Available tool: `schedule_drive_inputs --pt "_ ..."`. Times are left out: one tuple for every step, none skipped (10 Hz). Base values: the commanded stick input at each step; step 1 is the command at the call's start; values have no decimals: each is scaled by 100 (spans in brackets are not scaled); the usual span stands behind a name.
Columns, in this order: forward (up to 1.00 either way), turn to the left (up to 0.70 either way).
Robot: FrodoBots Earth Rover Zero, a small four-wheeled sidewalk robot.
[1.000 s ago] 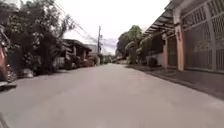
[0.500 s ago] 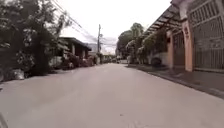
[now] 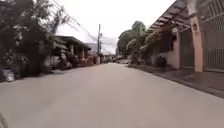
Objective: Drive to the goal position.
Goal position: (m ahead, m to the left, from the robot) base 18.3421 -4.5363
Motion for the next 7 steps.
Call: schedule_drive_inputs --pt "100 0" --pt "100 0" --pt "100 0" --pt "100 0" --pt "100 0" --pt "100 0" --pt "100 0"
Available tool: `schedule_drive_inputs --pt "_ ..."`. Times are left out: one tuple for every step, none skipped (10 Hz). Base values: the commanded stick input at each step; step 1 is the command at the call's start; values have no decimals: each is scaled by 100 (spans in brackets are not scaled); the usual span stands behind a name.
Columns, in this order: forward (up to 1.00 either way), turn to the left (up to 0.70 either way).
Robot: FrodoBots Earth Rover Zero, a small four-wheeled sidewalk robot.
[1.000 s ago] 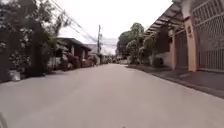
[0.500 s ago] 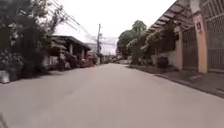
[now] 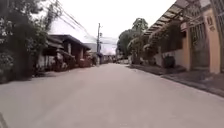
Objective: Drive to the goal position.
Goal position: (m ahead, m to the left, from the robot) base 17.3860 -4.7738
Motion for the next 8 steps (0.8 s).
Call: schedule_drive_inputs --pt "100 0" --pt "100 0" --pt "100 0" --pt "100 0" --pt "100 0" --pt "100 0" --pt "100 0" --pt "100 0"
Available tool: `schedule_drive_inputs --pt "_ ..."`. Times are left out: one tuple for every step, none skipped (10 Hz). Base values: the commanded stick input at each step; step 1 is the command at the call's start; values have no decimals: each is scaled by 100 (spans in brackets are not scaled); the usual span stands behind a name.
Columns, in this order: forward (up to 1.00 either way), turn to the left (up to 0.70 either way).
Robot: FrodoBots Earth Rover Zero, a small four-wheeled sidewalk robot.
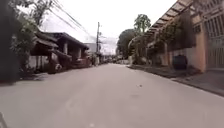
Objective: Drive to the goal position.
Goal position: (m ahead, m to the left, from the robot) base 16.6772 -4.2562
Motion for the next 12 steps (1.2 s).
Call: schedule_drive_inputs --pt "100 0" --pt "100 0" --pt "100 0" --pt "100 0" --pt "100 0" --pt "100 0" --pt "100 0" --pt "100 0" --pt "100 0" --pt "100 0" --pt "100 0" --pt "100 0"
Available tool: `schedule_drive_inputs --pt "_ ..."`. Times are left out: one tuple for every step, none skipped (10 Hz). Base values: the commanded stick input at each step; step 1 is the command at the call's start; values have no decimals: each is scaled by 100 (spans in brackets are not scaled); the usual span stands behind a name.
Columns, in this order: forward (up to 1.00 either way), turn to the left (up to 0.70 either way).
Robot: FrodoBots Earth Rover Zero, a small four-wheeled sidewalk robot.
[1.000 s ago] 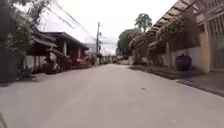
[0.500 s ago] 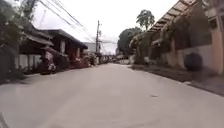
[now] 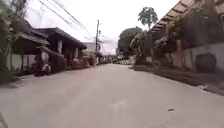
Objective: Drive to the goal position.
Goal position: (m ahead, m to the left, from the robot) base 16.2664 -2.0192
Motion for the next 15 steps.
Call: schedule_drive_inputs --pt "100 -20" --pt "100 -27" --pt "100 -15" --pt "100 0" --pt "100 0" --pt "100 0" --pt "100 0" --pt "100 0" --pt "100 0" --pt "100 0" --pt "100 0" --pt "100 0" --pt "100 0" --pt "100 0" --pt "100 0"
